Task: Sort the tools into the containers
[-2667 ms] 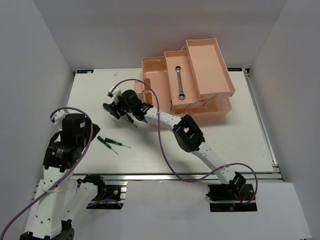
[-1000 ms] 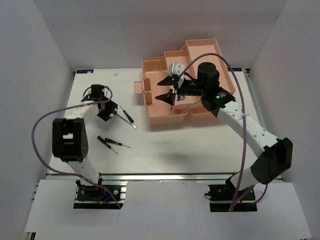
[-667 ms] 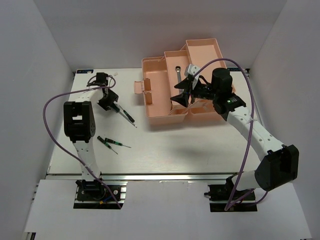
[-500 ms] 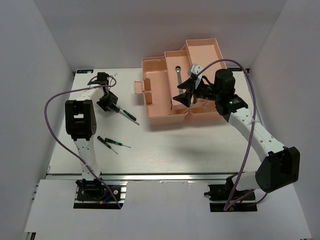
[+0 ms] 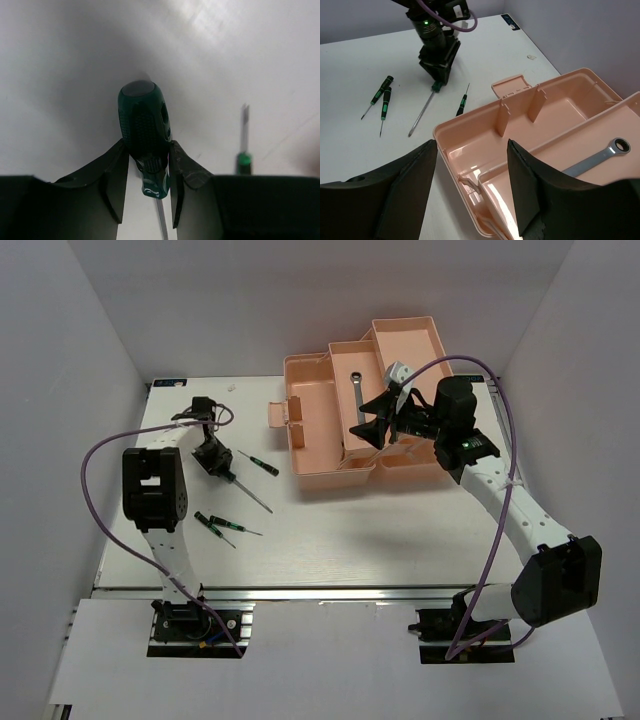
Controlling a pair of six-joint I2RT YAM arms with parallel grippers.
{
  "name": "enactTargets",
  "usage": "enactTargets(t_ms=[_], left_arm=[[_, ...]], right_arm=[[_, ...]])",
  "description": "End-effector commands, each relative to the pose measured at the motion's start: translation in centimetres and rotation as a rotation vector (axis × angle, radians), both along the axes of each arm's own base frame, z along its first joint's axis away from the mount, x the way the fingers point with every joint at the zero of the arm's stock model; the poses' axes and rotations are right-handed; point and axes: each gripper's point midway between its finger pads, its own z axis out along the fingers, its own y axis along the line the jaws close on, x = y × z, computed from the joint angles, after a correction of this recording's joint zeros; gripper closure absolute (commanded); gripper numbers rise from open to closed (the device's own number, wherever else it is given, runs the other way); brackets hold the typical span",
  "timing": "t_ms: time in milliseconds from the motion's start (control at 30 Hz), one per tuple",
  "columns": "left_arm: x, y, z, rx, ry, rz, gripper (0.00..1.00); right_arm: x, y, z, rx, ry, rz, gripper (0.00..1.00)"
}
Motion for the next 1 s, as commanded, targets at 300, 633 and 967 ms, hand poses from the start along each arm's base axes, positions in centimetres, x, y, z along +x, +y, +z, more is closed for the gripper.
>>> enactTargets(t_ms=[300, 633, 967], left_arm=[[-3.2, -6.0, 15.8, -0.323, -0.430, -0.131, 1.00], [3.4, -16.8, 22.5, -0.629, -0.595, -0.367, 1.00], [13.5, -22.7, 19.6, -0.486, -0.572, -0.488, 0.70]], right_arm=[[0.3, -0.7, 2.3, 0.035, -0.041, -0.042, 0.36], [0.3, -1.4, 1.7, 0.017, -0.028, -0.076, 0.36], [-0.3, -2.3, 0.2, -0.035, -0.043, -0.107, 0.20]])
